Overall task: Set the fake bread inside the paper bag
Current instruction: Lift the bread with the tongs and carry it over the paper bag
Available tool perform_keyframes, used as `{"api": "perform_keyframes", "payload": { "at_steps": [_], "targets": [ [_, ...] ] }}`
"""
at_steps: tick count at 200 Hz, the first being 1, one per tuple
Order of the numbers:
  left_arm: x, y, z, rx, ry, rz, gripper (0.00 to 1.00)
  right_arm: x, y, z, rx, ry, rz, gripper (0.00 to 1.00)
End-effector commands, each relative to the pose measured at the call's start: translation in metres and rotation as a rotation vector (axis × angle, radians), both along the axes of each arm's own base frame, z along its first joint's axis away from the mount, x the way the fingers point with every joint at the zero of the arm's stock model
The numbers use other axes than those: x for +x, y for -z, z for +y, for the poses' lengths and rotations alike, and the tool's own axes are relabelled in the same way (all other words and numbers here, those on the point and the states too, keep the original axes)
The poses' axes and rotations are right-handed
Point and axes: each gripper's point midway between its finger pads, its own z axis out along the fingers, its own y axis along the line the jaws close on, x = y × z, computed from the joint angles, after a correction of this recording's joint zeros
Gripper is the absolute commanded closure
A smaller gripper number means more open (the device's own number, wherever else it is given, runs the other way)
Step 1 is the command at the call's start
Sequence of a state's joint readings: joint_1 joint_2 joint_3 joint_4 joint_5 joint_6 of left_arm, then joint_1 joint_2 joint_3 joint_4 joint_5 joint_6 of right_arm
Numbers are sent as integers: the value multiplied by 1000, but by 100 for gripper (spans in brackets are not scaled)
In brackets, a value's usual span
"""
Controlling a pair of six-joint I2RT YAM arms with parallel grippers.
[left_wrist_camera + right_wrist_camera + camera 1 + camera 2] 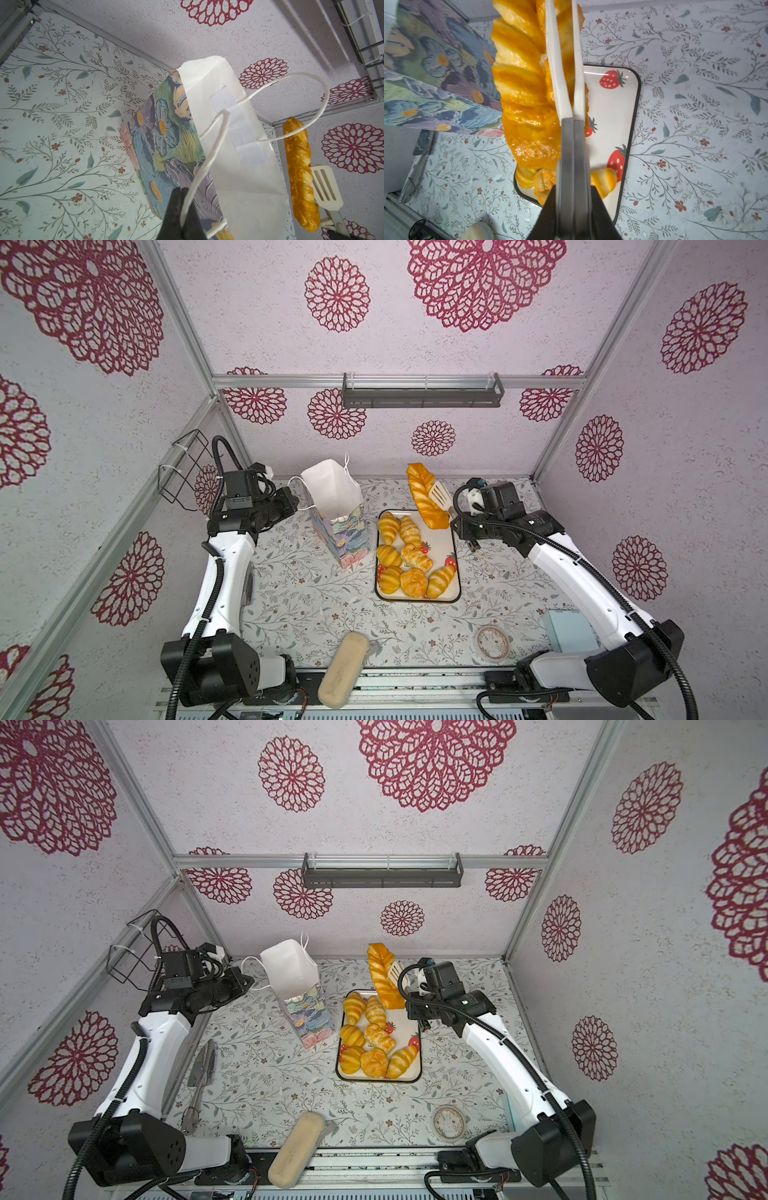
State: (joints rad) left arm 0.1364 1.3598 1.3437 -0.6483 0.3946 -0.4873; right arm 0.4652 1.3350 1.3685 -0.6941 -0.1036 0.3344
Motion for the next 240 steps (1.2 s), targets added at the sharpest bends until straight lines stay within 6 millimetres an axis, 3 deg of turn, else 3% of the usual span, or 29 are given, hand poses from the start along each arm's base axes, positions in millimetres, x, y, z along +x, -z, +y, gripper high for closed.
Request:
{"api": "perform_keyframes", "payload": {
  "at_steps": [1, 66, 132, 240],
  "targets": [
    [-1, -4, 0, -5, -1, -16, 100, 2, -48, 11, 60, -6, -113, 82],
    [-3, -6, -1, -5, 2, -24, 100, -2, -102, 54, 96, -107, -217, 82],
    [-3, -6, 0, -4, 0, -25, 100, -5, -135, 98, 111, -201, -284, 82],
    [-2, -4, 1, -6, -2, -20, 100, -12, -156, 180, 182, -374, -326, 82]
  ]
}}
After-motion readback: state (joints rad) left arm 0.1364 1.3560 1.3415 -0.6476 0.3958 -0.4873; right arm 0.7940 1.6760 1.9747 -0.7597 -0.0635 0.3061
